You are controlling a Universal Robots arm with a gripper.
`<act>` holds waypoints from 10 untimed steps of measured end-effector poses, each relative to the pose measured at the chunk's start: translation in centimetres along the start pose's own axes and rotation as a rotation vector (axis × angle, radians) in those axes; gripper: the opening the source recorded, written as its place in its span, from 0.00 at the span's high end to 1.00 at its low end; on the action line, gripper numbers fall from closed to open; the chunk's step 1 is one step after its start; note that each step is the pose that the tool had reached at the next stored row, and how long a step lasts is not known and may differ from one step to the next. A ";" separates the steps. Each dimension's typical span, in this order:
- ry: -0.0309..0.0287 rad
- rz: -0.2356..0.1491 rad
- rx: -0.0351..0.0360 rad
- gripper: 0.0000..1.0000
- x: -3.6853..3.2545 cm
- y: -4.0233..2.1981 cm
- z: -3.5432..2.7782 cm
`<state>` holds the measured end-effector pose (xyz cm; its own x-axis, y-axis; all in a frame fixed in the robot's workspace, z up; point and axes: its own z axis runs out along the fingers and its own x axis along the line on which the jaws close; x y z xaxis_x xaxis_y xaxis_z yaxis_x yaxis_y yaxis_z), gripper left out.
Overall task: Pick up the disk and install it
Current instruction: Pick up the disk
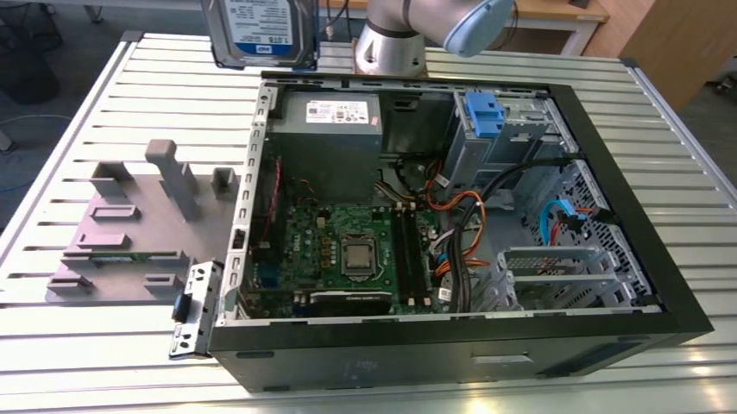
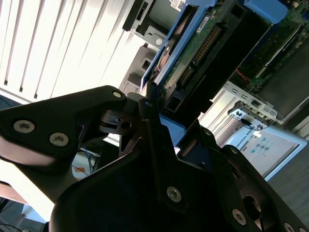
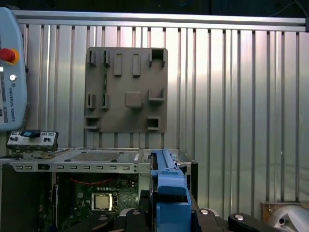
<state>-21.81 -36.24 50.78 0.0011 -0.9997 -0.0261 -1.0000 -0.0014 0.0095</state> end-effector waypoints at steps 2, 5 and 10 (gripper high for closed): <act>0.0000 0.000 0.0000 0.63 0.00 -0.05 0.00; 0.0000 0.000 0.0000 0.63 0.00 -0.11 0.00; 0.0000 0.000 0.0001 0.63 0.00 -0.21 0.00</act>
<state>-21.60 -36.24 50.77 0.0011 -0.9997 -0.0261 -1.0000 -0.0013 0.0094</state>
